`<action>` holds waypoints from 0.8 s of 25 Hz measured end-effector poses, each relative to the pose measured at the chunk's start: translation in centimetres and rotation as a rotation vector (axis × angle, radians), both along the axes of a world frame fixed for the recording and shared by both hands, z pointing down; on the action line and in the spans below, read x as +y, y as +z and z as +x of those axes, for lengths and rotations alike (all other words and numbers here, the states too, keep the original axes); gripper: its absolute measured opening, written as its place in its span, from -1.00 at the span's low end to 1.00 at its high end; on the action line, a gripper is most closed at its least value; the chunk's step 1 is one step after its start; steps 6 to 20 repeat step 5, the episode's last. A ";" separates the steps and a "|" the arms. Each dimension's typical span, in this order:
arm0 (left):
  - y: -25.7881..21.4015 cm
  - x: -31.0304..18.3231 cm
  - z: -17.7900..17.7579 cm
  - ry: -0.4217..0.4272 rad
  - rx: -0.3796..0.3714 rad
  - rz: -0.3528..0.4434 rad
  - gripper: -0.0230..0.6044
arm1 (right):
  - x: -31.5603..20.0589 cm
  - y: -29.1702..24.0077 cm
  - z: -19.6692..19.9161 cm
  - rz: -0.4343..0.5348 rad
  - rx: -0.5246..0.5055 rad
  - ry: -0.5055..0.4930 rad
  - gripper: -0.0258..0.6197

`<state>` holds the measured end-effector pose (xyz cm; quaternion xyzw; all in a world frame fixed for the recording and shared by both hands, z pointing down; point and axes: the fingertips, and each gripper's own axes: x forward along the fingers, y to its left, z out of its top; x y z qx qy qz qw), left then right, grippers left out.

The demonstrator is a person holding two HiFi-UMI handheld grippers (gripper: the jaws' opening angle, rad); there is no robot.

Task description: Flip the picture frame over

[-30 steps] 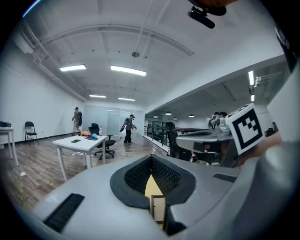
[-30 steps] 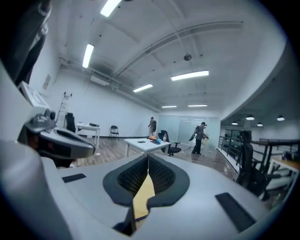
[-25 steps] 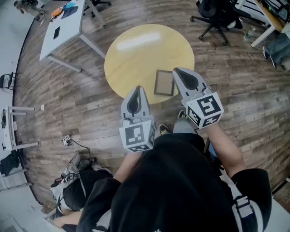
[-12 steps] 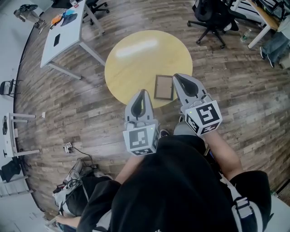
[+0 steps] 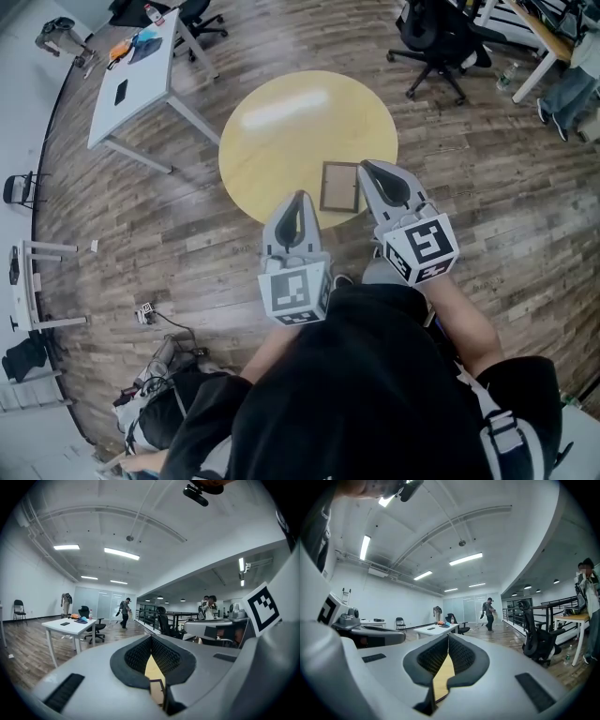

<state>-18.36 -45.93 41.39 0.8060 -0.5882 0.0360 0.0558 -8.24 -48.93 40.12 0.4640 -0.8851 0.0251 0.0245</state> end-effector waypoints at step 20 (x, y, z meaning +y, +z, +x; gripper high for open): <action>0.1 0.0 0.6 0.013 -0.004 0.002 -0.86 | 0.1 0.1 0.6 0.005 0.008 0.008 -0.86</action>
